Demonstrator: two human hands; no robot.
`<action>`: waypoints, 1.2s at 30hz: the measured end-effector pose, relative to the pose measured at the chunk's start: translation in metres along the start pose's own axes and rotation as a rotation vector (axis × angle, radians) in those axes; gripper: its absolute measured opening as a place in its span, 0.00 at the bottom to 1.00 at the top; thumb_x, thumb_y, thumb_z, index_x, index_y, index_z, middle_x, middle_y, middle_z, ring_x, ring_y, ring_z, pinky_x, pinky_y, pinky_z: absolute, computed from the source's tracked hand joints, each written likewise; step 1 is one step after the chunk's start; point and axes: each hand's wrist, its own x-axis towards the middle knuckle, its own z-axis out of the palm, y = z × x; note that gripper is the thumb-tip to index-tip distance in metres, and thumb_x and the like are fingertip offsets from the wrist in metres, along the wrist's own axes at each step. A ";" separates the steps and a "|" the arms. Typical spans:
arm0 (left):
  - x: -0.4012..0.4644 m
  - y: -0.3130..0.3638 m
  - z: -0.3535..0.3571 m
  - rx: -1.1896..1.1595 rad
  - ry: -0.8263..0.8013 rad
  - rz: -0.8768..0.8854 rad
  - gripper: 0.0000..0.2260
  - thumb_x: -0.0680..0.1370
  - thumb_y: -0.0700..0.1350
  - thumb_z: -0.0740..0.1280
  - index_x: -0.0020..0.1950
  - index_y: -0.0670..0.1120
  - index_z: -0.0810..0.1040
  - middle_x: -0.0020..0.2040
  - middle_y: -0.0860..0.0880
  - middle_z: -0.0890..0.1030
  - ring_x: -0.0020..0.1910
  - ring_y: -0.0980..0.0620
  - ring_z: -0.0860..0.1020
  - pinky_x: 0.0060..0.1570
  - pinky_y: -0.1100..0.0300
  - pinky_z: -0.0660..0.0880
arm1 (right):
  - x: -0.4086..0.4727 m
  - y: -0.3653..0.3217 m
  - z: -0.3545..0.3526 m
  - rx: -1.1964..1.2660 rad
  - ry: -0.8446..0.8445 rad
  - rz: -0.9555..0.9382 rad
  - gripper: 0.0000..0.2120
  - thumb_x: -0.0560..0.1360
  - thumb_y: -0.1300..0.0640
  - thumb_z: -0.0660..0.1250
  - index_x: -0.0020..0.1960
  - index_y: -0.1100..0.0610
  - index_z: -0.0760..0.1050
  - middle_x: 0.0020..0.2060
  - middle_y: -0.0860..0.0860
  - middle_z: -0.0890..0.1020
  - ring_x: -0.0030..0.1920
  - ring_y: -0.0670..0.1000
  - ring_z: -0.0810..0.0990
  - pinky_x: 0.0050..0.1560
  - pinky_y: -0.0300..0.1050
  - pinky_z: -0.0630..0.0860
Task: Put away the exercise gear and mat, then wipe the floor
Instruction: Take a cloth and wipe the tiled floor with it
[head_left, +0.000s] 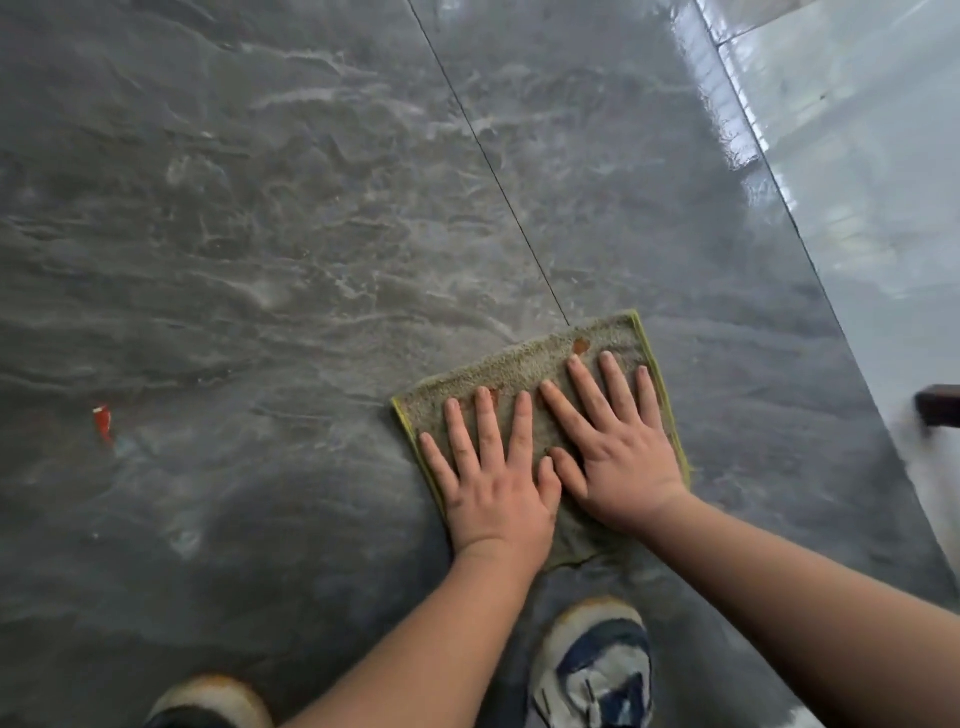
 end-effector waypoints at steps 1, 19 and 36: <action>0.001 0.000 0.000 -0.010 0.000 0.000 0.32 0.75 0.58 0.56 0.79 0.54 0.55 0.79 0.42 0.55 0.78 0.34 0.48 0.72 0.30 0.44 | 0.002 0.001 0.000 -0.004 0.005 -0.003 0.36 0.75 0.39 0.58 0.79 0.46 0.53 0.79 0.52 0.51 0.79 0.62 0.47 0.74 0.69 0.48; 0.233 -0.063 -0.110 0.140 0.210 0.053 0.31 0.76 0.60 0.49 0.79 0.59 0.47 0.81 0.47 0.48 0.79 0.40 0.44 0.72 0.33 0.42 | 0.231 -0.005 -0.085 0.108 0.184 0.105 0.31 0.78 0.36 0.47 0.79 0.40 0.46 0.80 0.48 0.49 0.79 0.56 0.43 0.76 0.64 0.42; 0.501 -0.087 -0.234 0.170 0.302 0.061 0.27 0.79 0.60 0.45 0.78 0.62 0.42 0.81 0.51 0.43 0.79 0.44 0.41 0.73 0.35 0.40 | 0.496 0.033 -0.189 0.156 0.309 0.140 0.32 0.77 0.35 0.44 0.79 0.39 0.44 0.80 0.46 0.46 0.79 0.54 0.40 0.76 0.62 0.37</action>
